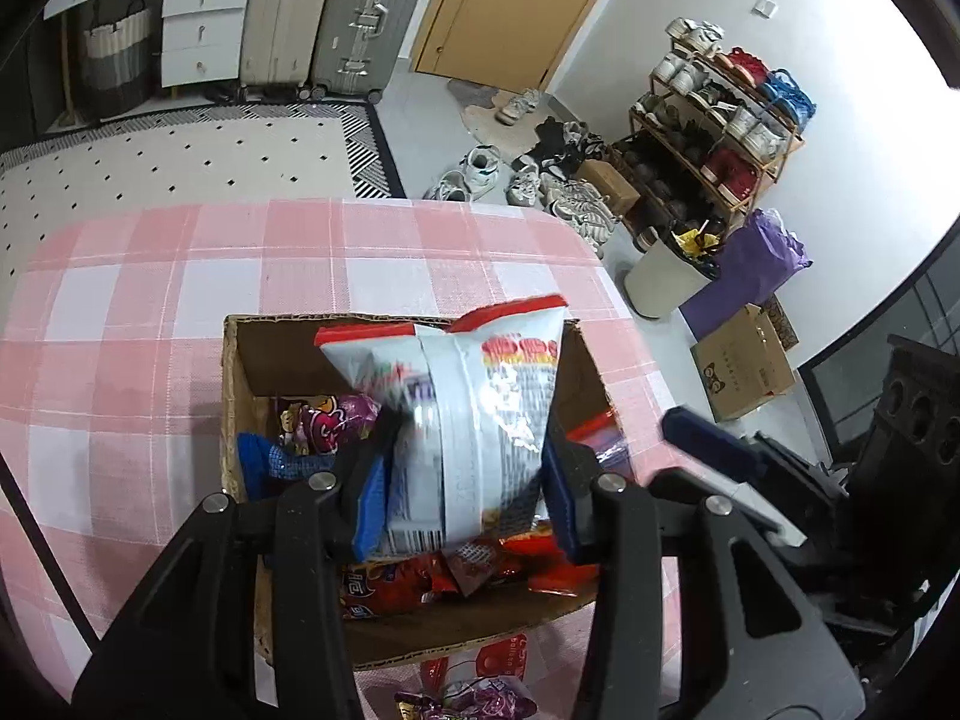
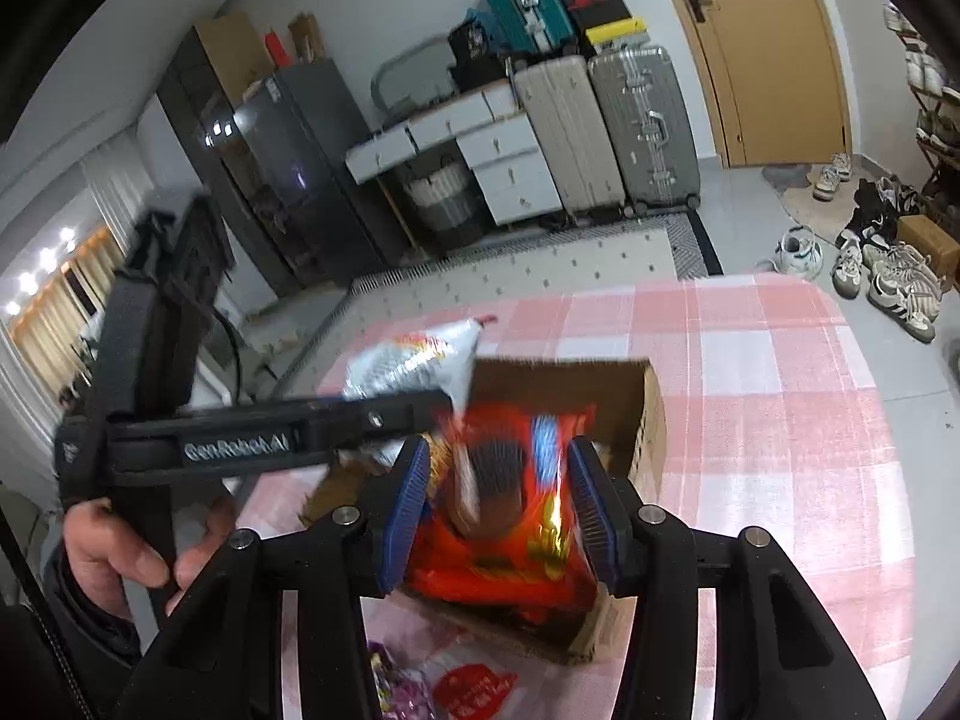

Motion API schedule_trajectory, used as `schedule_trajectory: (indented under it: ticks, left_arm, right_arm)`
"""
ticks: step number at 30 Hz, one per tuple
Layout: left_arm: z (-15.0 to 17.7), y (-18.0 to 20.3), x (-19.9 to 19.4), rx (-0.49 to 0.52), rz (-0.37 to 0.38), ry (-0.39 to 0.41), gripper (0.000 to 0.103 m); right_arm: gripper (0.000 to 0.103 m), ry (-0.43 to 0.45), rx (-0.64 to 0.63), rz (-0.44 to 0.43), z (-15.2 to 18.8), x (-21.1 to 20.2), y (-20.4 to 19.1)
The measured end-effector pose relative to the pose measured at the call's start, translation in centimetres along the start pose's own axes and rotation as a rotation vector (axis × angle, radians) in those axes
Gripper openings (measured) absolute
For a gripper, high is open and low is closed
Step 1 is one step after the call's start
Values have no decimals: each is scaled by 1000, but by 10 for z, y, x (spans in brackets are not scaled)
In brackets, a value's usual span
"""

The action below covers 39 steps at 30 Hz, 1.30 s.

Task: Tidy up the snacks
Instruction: 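Carry both packets over the box and open both grippers to drop them, then withdraw both grippers from the box back toward the remaining snacks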

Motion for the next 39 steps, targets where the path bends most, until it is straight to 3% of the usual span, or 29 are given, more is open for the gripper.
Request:
schedule_trajectory:
  ticks: [2, 4, 16, 27, 29, 39]
  left_arm:
    - [-1, -1, 0, -12, 8, 0, 59]
    - [-2, -6, -3, -18, -16, 14, 73]
    - [21, -13, -57, -16, -57, 78, 74]
    - [57, -18, -110, -5, -118, 128, 75]
    - [66, -21, -119, -8, -125, 136, 78]
    - [102, -18, -161, -2, -131, 174, 81]
  right_arm:
    - [72, 33, 3, -4, -6, -3, 1]
    - [73, 60, 2, -10, -10, -8, 0]
    - [77, 141, 25, -2, -8, -52, -5]
    - [86, 201, -21, -10, 11, -92, -37]
    - [91, 206, -33, -9, 16, -97, -43]
    - [98, 211, -62, -29, 40, -113, -76]
Point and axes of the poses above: each gripper's, at about its wrist camera, not at the fingertips, and x roughly the way its jaws point, y to its right, z to its underside, the point moved 10 cm from there along x, roughly the way its jaws point, and after that the axes turned 9 degrees about -z, right-handed, at the moved point
